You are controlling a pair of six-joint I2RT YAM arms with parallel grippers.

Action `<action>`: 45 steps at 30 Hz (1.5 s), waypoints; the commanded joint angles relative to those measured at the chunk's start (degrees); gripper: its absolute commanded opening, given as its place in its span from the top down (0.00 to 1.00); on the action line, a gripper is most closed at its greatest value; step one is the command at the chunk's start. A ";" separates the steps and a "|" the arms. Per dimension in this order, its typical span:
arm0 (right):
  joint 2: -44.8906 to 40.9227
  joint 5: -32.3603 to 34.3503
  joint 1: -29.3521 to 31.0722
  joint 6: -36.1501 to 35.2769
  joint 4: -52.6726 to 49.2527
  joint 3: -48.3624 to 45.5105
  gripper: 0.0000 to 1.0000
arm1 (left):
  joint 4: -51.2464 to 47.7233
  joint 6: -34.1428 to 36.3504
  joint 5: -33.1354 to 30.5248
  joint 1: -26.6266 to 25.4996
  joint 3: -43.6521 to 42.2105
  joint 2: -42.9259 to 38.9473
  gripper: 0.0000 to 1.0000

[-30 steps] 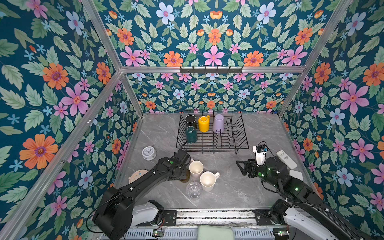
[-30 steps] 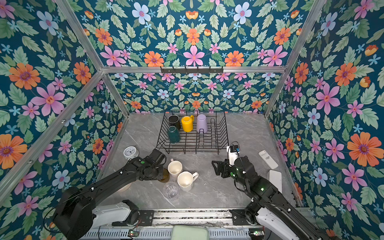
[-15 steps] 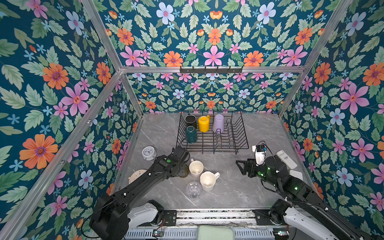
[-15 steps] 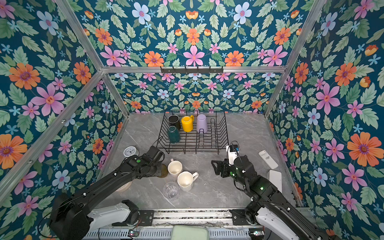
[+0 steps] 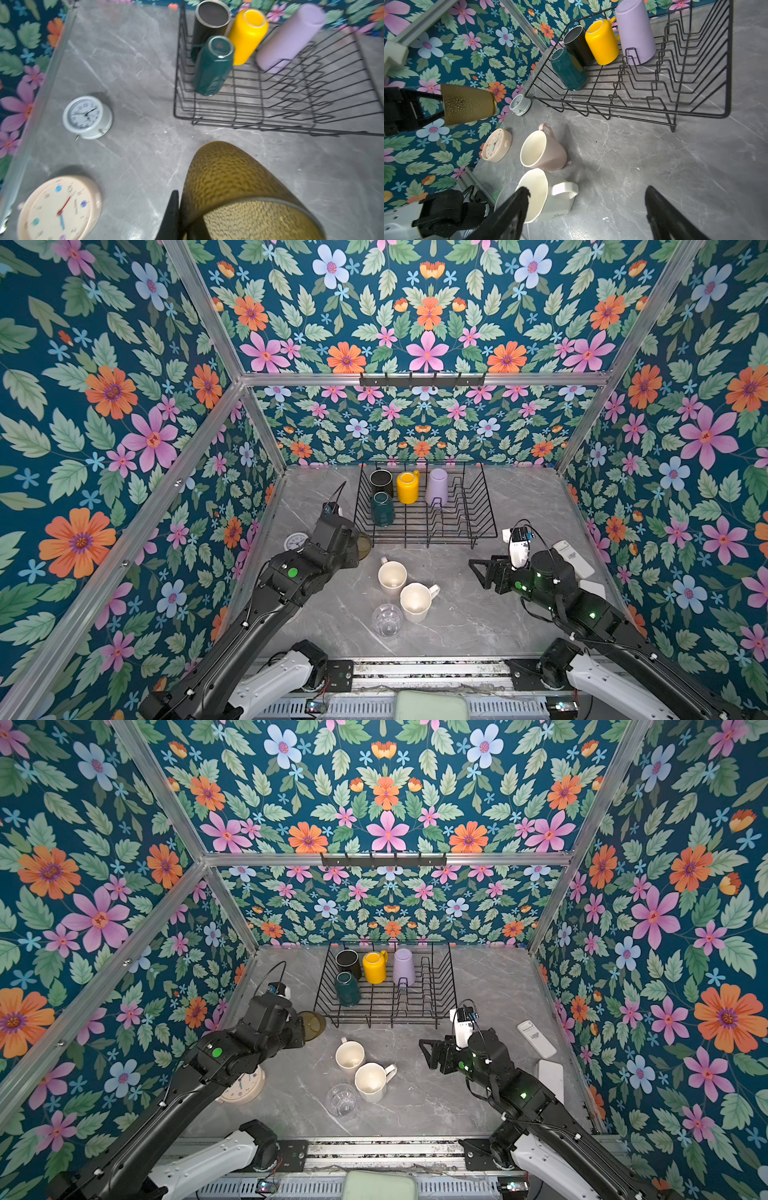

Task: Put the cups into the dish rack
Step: 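Lift the gold glass and pass it to the right gripper, then carry the gold glass with the right gripper toward the rack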

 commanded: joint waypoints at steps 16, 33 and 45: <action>5.46 -27.82 -0.16 6.14 32.86 -4.32 0.11 | 54.44 -5.05 60.66 7.33 -12.23 7.86 1.00; 11.67 -34.04 -2.84 11.16 42.22 -1.96 0.10 | 69.21 -11.74 70.82 7.21 -18.98 9.83 1.00; 18.68 -35.44 -2.84 15.16 48.15 -0.81 0.11 | 73.69 -14.64 71.90 6.51 -20.67 10.21 1.00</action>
